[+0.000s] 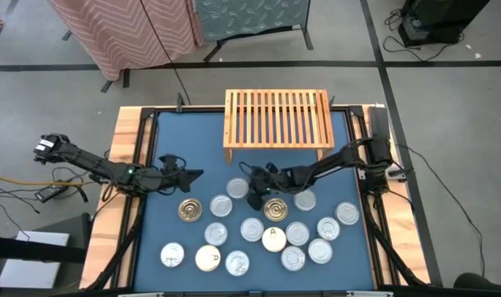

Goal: Stack canned seafood by type on shelf
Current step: Put the green tuna can on the shelf

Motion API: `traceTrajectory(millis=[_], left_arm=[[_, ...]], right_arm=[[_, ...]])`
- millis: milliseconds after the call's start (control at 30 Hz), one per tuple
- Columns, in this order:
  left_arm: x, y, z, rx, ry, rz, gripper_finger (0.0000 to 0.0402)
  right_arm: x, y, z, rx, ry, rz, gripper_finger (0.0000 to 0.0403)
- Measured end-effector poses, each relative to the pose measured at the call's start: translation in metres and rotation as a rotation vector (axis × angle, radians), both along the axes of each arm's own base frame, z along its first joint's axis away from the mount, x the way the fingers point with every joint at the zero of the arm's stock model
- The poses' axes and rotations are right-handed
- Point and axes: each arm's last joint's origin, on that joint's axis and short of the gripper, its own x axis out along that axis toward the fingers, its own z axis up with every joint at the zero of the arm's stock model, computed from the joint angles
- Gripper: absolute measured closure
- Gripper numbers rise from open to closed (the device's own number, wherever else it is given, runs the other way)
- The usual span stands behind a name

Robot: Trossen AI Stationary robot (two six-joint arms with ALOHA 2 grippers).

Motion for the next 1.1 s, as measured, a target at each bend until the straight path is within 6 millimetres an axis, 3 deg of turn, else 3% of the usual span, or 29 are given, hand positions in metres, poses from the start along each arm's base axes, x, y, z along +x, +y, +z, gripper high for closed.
traceTrajectory(millis=[300, 833, 1100], left_arm=[[0.003, 0.005, -0.012, -0.075, 0.094, -0.02, 0.0395], [0.018, 0.006, -0.019, -0.074, 0.127, -0.101, 0.0372], [0.021, 0.006, -0.02, -0.077, 0.109, -0.096, 0.037]], right_arm=[[0.008, 0.0, 0.031, -0.019, -0.147, 0.028, 0.0403], [0.01, 0.003, 0.011, -0.016, -0.09, 0.095, 0.0403], [0.015, 0.015, -0.005, 0.03, -0.096, 0.084, 0.0403]])
